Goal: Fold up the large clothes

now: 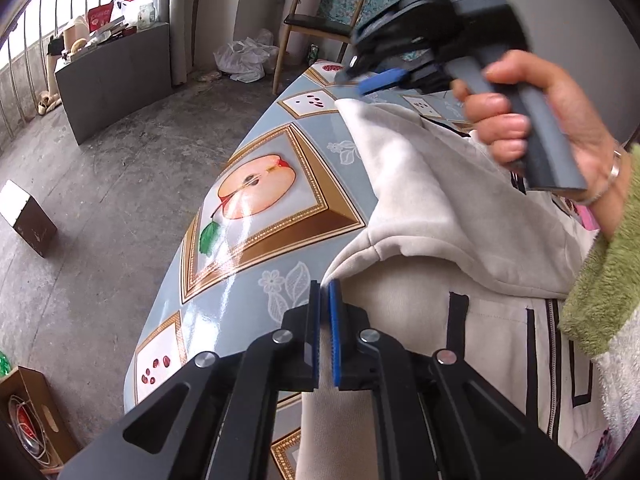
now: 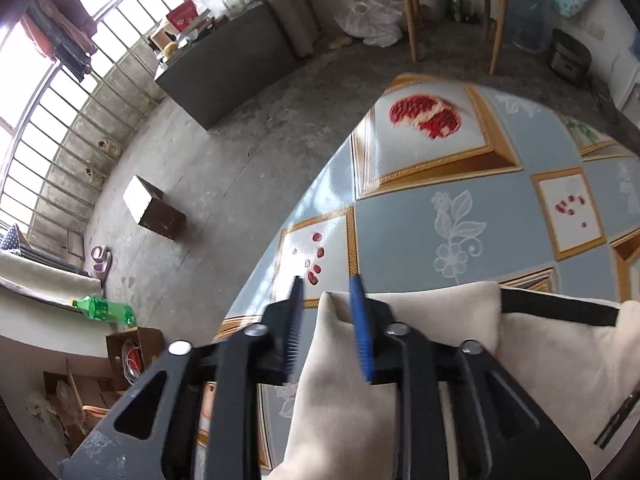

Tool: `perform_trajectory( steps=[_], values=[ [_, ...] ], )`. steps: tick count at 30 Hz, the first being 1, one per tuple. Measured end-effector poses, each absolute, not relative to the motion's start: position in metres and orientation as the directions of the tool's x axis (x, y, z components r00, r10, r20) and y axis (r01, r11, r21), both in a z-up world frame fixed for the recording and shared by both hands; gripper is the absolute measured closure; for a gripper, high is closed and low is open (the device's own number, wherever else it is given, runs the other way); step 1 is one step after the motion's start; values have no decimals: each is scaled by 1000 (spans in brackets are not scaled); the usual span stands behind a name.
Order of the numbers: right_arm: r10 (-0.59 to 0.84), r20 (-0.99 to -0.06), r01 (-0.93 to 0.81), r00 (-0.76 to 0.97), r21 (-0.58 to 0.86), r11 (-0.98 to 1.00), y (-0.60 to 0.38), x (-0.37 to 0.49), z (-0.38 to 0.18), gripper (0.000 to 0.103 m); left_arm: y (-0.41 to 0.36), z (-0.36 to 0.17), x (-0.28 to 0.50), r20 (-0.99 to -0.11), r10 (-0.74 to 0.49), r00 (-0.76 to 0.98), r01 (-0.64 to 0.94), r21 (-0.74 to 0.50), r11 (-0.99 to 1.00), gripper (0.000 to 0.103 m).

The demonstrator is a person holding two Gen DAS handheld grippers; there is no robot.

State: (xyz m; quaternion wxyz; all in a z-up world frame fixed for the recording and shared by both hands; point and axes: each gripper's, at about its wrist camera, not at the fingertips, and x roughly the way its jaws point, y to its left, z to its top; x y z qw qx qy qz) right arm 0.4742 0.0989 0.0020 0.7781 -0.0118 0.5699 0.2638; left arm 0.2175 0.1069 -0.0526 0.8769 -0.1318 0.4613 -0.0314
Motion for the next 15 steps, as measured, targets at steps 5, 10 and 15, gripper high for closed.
perform_trajectory(
  steps=[5, 10, 15],
  values=[
    [414, -864, -558, 288, 200, 806, 76, 406, 52, 69, 110, -52, 216, -799, -189, 570, -86, -287, 954, 99],
    [367, -920, -613, 135, 213, 760, 74, 344, -10, 83, 110, -52, 217, -807, -185, 560, -103, -290, 951, 99],
    [358, -921, -588, 153, 206, 782, 86, 334, -44, 81, 113, -47, 211, -815, -167, 554, -96, -262, 960, 98]
  ],
)
